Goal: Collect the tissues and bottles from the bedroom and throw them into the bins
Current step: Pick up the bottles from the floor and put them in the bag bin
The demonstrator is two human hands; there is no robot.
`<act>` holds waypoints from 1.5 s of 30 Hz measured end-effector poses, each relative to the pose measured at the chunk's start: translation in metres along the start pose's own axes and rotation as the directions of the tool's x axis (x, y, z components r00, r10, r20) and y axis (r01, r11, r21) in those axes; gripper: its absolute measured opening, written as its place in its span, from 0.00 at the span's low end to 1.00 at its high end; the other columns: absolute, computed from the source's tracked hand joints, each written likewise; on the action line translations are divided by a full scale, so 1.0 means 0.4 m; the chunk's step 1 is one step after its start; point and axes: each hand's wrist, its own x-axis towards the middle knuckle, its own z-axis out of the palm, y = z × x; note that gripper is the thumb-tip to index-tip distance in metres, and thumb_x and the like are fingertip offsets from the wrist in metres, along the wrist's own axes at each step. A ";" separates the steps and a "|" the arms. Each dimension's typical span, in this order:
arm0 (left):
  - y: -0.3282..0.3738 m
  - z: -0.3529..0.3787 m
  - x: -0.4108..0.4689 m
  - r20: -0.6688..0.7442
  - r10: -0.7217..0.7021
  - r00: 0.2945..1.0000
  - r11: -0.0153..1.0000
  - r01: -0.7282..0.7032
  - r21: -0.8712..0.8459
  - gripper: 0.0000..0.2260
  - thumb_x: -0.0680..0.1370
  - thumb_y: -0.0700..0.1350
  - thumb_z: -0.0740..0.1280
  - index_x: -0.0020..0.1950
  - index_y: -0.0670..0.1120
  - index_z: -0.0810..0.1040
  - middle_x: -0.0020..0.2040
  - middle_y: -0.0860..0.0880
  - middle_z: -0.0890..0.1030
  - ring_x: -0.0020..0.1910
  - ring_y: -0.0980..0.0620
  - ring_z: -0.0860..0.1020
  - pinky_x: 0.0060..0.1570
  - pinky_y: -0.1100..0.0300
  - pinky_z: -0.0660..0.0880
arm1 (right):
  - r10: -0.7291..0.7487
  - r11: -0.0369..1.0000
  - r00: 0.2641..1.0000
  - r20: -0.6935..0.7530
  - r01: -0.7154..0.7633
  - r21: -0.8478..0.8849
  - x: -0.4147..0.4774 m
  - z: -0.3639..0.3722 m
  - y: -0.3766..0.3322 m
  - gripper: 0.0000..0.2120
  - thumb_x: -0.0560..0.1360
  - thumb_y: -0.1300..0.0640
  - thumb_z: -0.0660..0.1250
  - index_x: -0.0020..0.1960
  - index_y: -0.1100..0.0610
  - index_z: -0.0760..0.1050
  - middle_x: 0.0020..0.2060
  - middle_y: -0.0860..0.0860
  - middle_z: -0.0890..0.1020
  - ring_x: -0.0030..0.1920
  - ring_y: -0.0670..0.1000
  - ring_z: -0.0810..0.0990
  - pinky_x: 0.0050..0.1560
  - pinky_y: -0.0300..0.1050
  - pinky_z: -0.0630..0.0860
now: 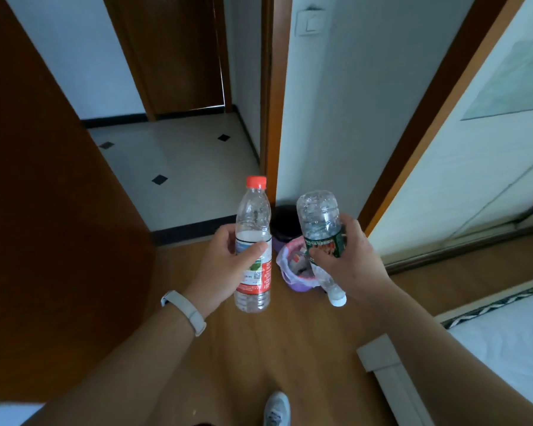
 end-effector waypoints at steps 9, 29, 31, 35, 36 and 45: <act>0.023 0.135 0.232 0.108 -0.021 0.994 0.999 0.016 0.046 0.18 0.74 0.46 0.73 0.61 0.50 0.72 0.54 0.52 0.81 0.48 0.60 0.82 0.40 0.67 0.78 | 0.110 0.993 0.991 -0.075 -0.107 0.050 0.153 -0.091 0.119 0.32 0.68 0.46 0.74 0.67 0.46 0.62 0.55 0.44 0.75 0.51 0.46 0.78 0.40 0.34 0.73; -0.121 0.170 1.034 0.351 -0.127 0.928 0.990 0.097 0.100 0.21 0.72 0.50 0.76 0.61 0.53 0.72 0.53 0.54 0.80 0.50 0.55 0.81 0.44 0.63 0.79 | 0.464 0.881 0.867 -0.183 -0.474 -0.010 0.736 0.072 0.206 0.33 0.67 0.41 0.74 0.65 0.40 0.60 0.49 0.38 0.72 0.44 0.41 0.75 0.39 0.36 0.71; -0.157 0.175 1.101 0.382 -0.143 0.913 0.988 0.107 0.114 0.22 0.72 0.49 0.76 0.62 0.52 0.71 0.52 0.55 0.80 0.49 0.56 0.81 0.41 0.66 0.78 | 0.492 0.863 0.851 -0.183 -0.504 -0.022 0.783 0.103 0.222 0.33 0.67 0.41 0.74 0.65 0.41 0.60 0.50 0.39 0.73 0.43 0.38 0.75 0.36 0.32 0.69; -0.250 0.204 1.215 0.414 -0.194 0.889 0.979 0.145 0.146 0.23 0.71 0.48 0.77 0.63 0.49 0.72 0.53 0.52 0.80 0.49 0.57 0.81 0.43 0.64 0.79 | 0.527 0.842 0.828 -0.191 -0.539 -0.012 0.865 0.175 0.292 0.32 0.68 0.41 0.73 0.66 0.42 0.60 0.52 0.41 0.74 0.45 0.41 0.75 0.40 0.35 0.72; -0.279 0.213 1.237 0.414 -0.211 0.886 0.975 0.163 0.148 0.23 0.71 0.48 0.77 0.62 0.49 0.72 0.54 0.52 0.80 0.49 0.58 0.81 0.44 0.64 0.79 | 0.528 0.843 0.828 -0.190 -0.538 -0.004 0.880 0.195 0.315 0.32 0.68 0.42 0.73 0.65 0.42 0.60 0.52 0.42 0.75 0.47 0.42 0.76 0.42 0.37 0.72; -0.652 0.362 1.385 0.377 -0.329 0.866 0.937 0.249 0.246 0.21 0.70 0.43 0.77 0.58 0.49 0.70 0.52 0.50 0.80 0.47 0.59 0.81 0.43 0.66 0.78 | 0.660 0.751 0.746 -0.085 -0.655 0.084 1.019 0.416 0.696 0.30 0.70 0.44 0.72 0.66 0.45 0.61 0.53 0.42 0.73 0.49 0.44 0.75 0.44 0.38 0.70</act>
